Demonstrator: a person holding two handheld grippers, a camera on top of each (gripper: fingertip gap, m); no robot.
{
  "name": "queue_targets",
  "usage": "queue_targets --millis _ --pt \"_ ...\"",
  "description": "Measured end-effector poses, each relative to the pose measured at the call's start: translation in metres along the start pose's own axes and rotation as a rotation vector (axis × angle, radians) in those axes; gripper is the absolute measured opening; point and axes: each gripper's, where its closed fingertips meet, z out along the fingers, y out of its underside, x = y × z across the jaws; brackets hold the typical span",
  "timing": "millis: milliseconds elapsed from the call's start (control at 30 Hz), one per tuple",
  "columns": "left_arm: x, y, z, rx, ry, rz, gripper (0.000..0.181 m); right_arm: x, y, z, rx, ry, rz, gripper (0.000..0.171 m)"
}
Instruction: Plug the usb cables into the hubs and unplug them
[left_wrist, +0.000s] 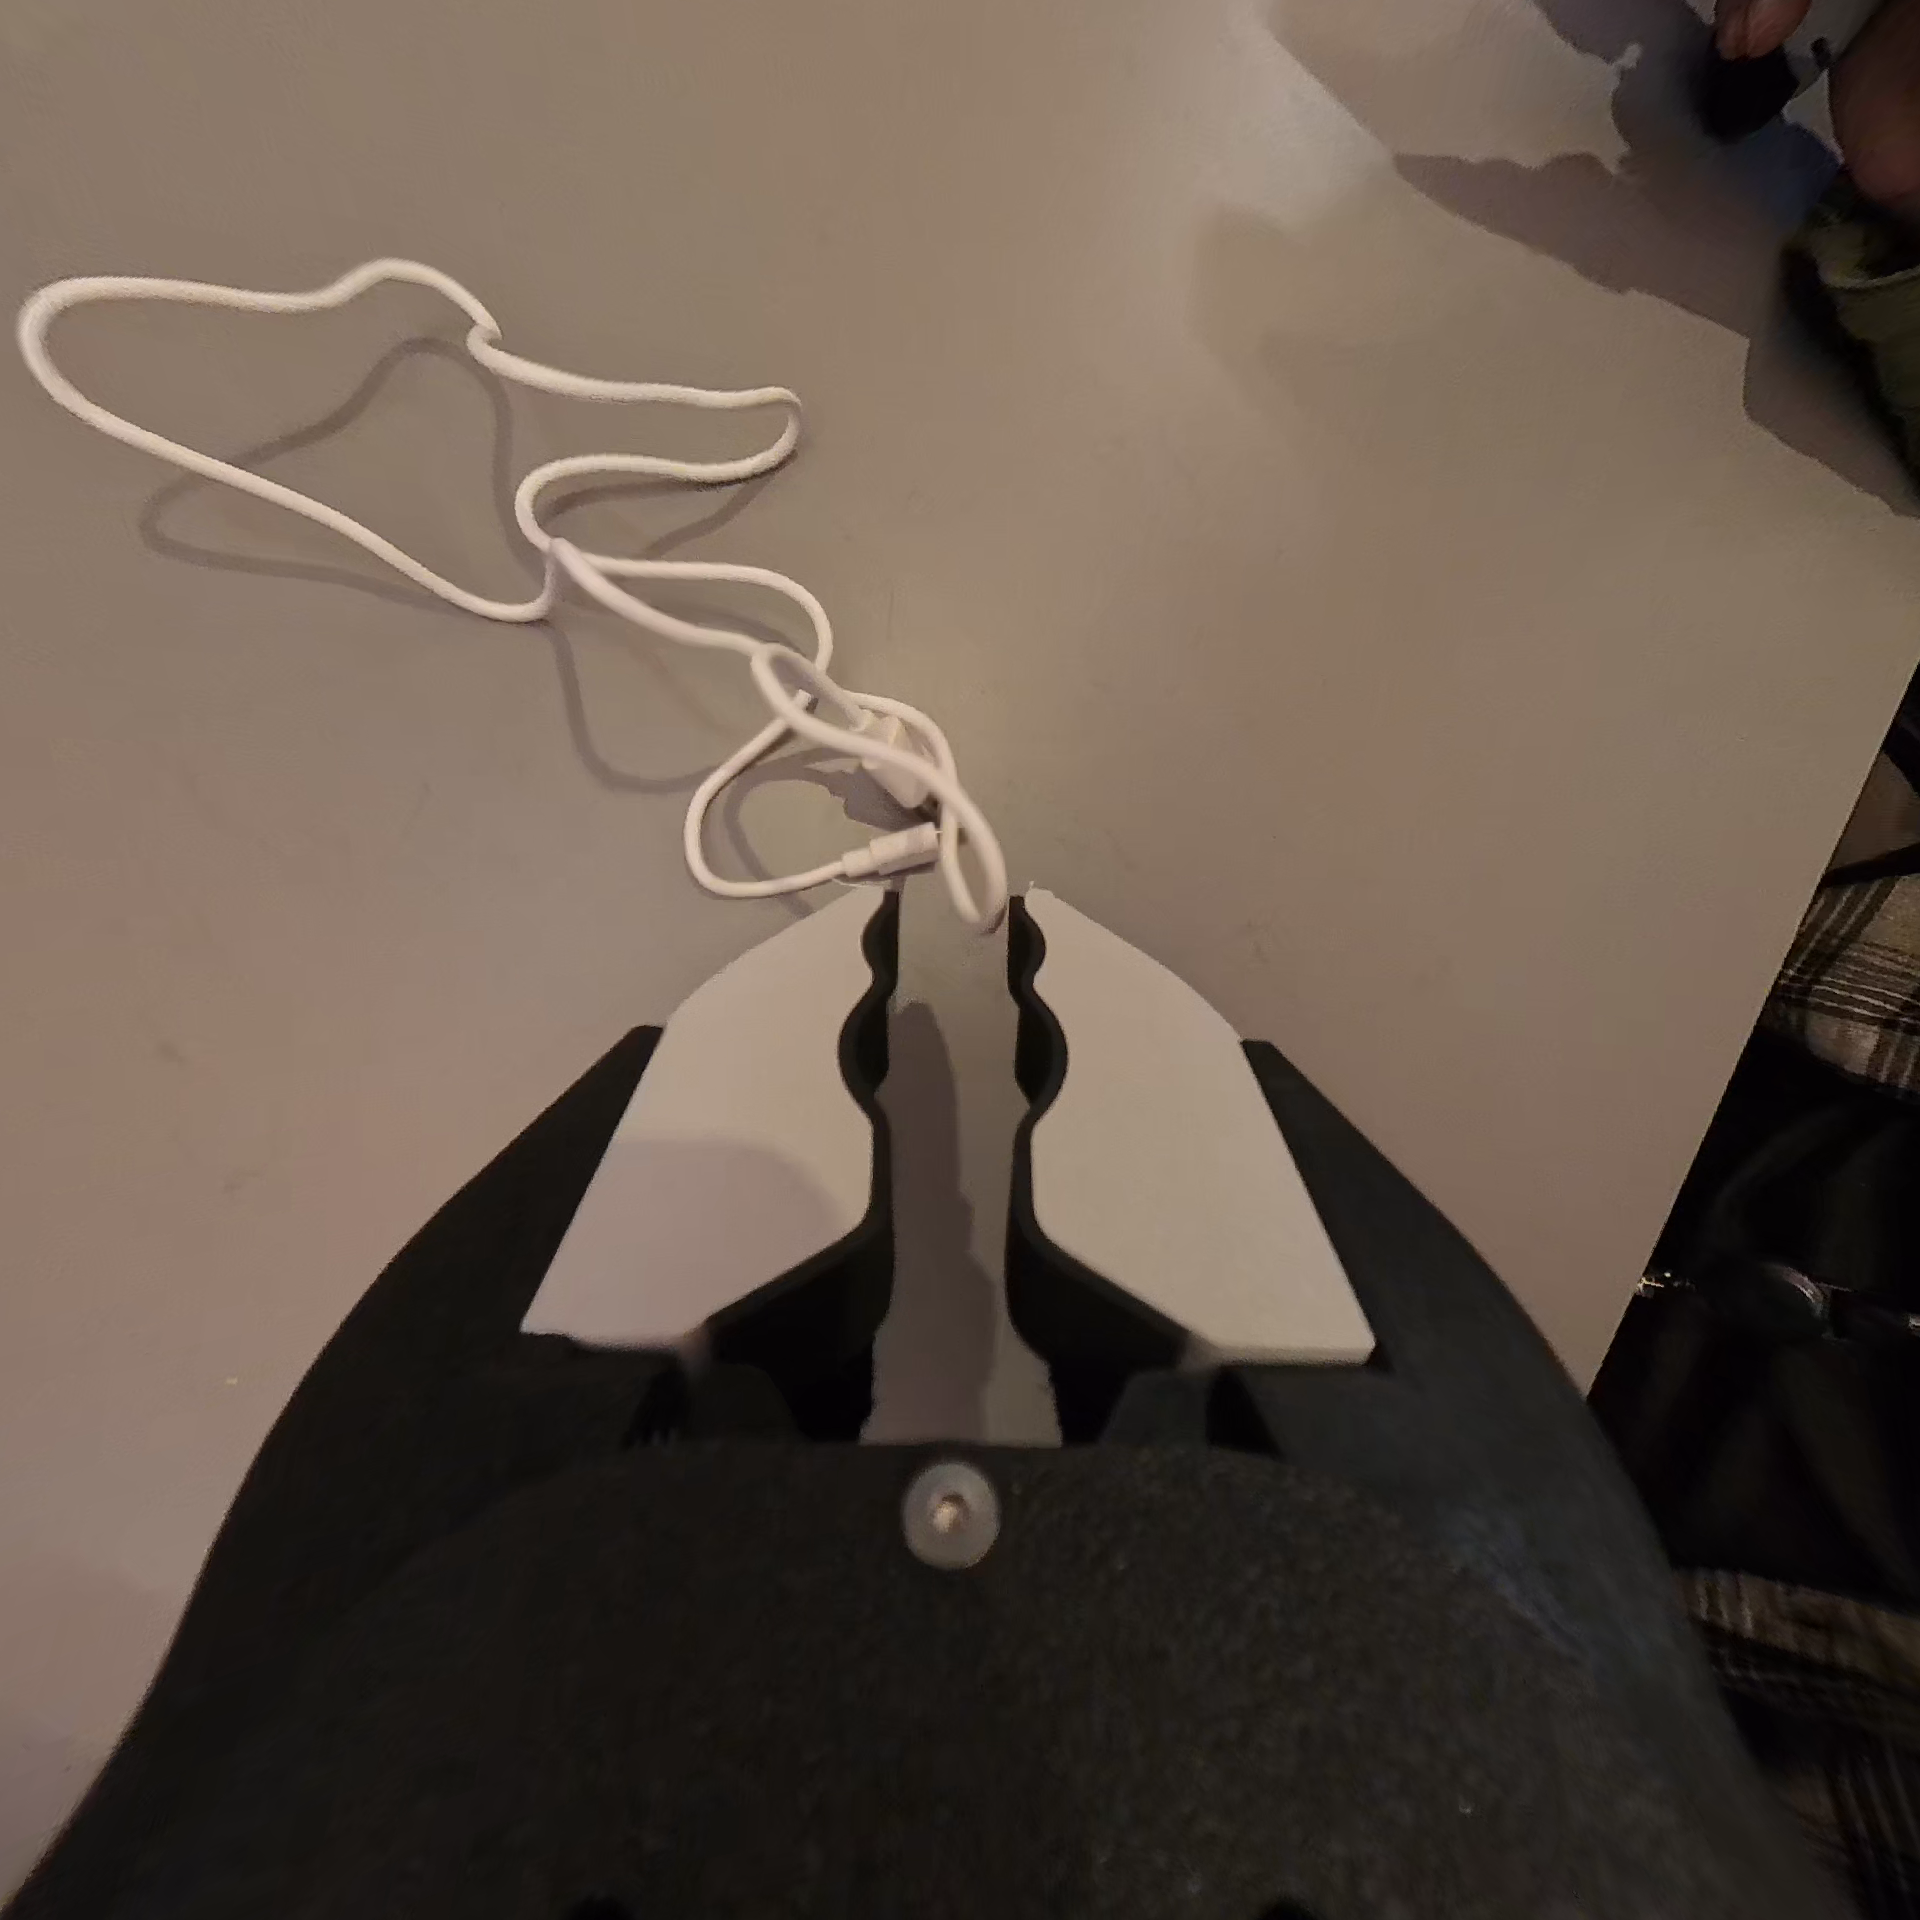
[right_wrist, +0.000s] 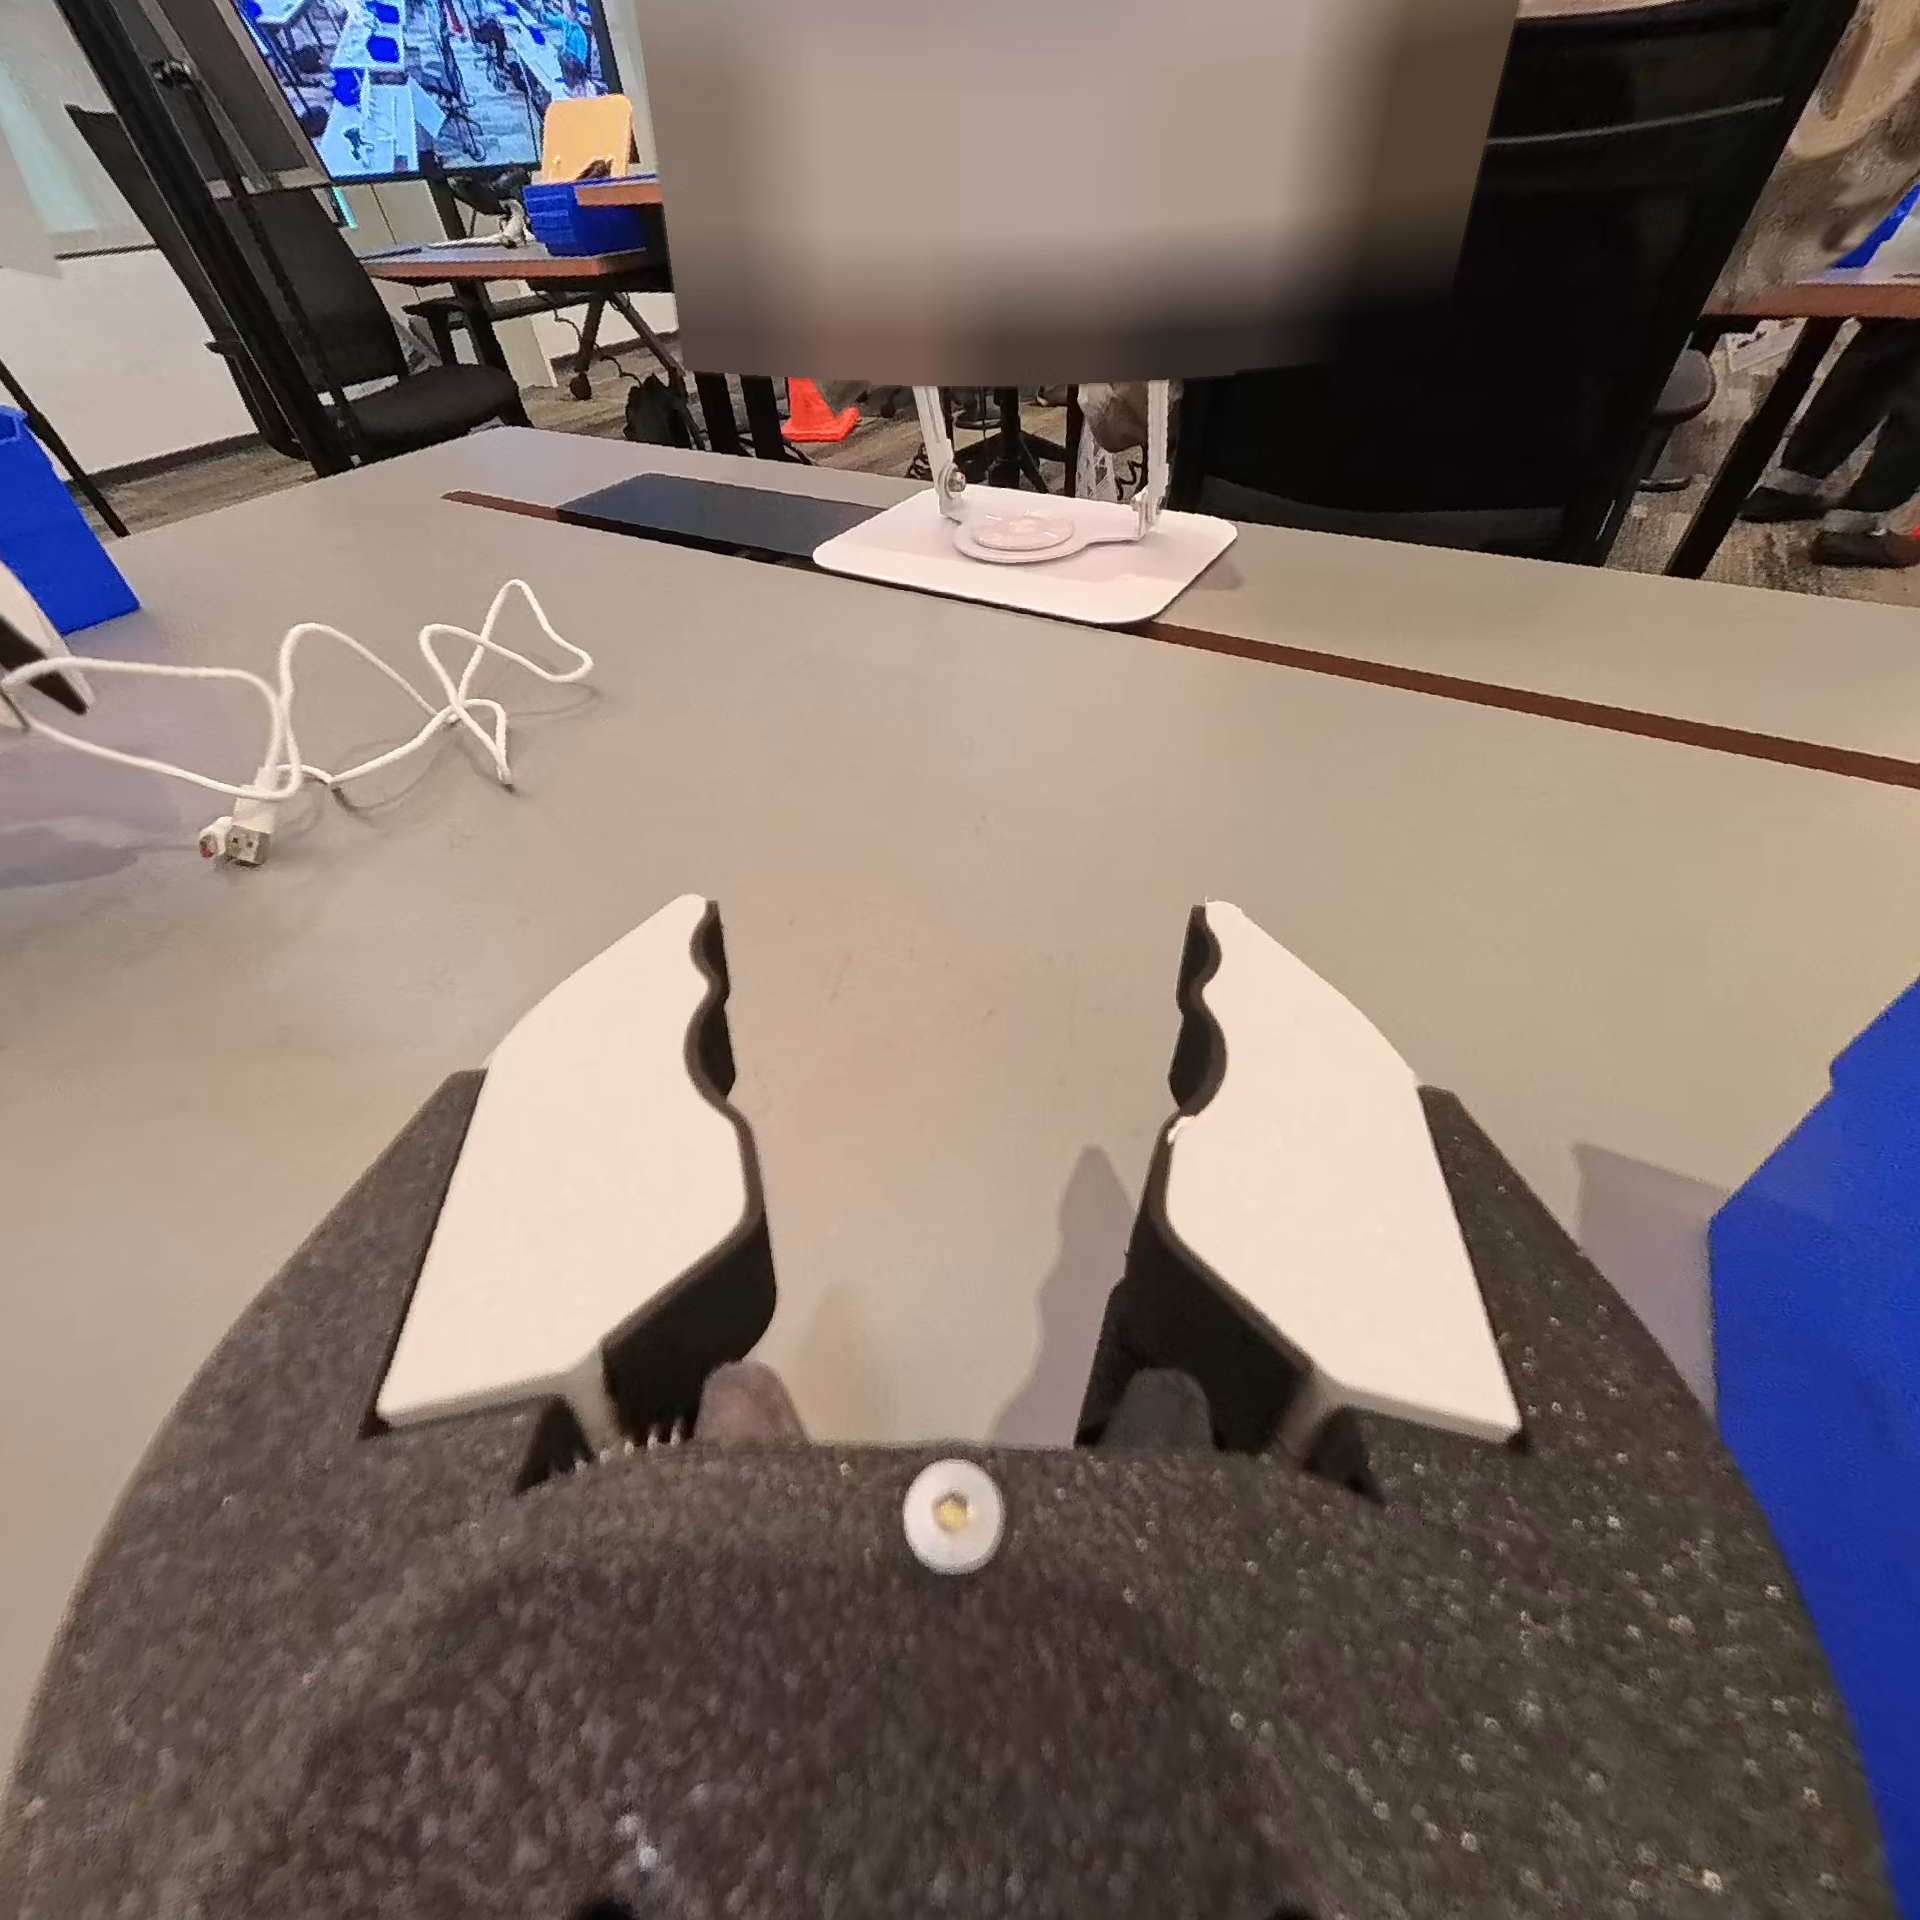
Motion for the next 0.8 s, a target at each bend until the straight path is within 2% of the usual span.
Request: queue_targets --millis 233,467,633,733,800 --pt "-0.01 -0.011 -0.026 0.105 -0.032 -0.006 0.039 -0.002 0.001 0.001 -0.008 -0.003 -0.011 0.084" --pt "-0.038 -0.009 -0.063 0.297 -0.098 -0.053 0.06 -0.01 0.001 0.005 -0.006 -0.022 -0.006 0.088" --pt "-0.048 0.012 -0.069 0.387 -0.071 -0.096 0.061 -0.055 -0.006 0.029 -0.099 -0.154 -0.068 0.099" --pt "-0.044 0.024 -0.07 0.387 -0.076 -0.098 0.06 -0.095 -0.011 0.057 -0.205 -0.252 -0.146 0.11" --pt "-0.04 0.033 -0.071 0.363 -0.098 -0.091 0.06 -0.125 -0.012 0.081 -0.278 -0.32 -0.202 0.111"
